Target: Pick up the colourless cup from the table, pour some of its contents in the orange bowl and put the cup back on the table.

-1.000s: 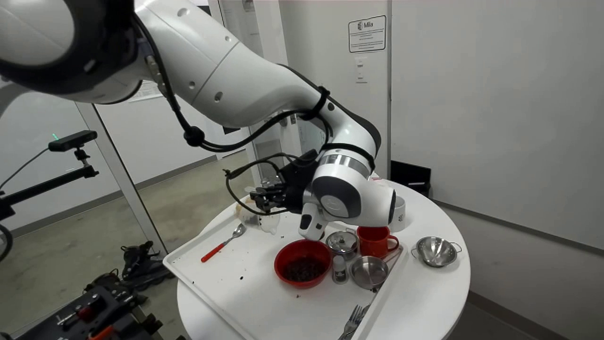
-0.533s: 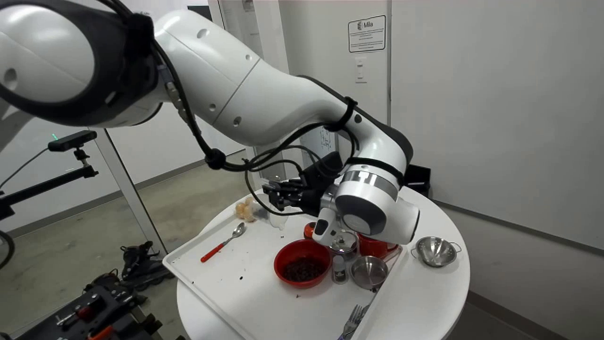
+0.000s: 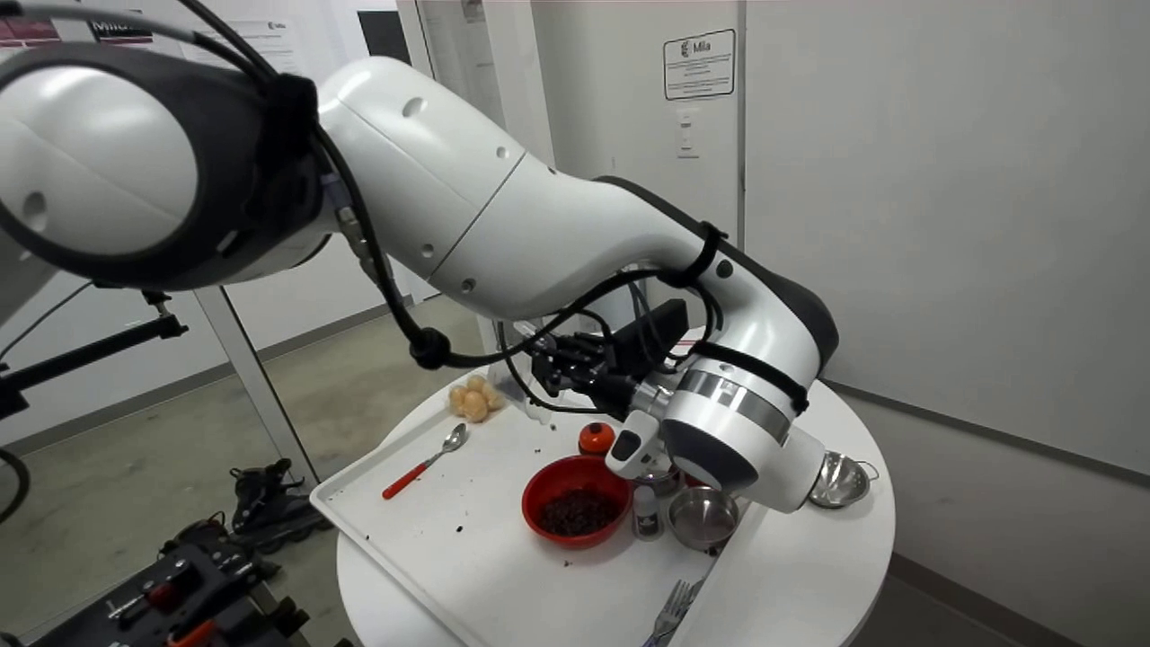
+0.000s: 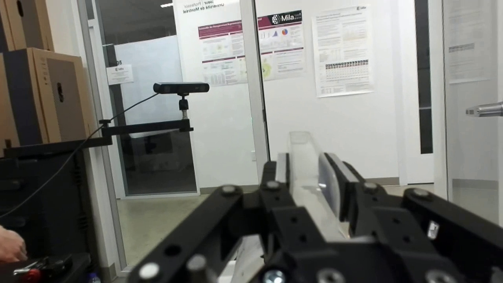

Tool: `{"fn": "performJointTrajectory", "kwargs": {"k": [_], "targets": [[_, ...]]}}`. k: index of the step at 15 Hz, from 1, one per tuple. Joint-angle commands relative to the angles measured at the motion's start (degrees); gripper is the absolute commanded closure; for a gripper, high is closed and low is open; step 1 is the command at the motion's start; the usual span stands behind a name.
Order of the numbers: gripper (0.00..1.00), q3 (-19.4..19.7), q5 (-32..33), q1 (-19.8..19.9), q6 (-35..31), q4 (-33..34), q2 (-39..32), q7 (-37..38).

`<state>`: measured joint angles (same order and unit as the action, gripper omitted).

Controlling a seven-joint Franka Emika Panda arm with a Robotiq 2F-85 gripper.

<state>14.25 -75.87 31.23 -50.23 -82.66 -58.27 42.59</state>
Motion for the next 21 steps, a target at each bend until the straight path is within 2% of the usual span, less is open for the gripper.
{"fn": "performJointTrajectory", "kwargs": {"k": [1,21], "targets": [[0.91,-0.9,-3.4,1.1,2.9,3.3,-2.7,3.9],[0.92,-2.5,-9.2,3.8,8.5,5.6,-5.4,11.0]]}}
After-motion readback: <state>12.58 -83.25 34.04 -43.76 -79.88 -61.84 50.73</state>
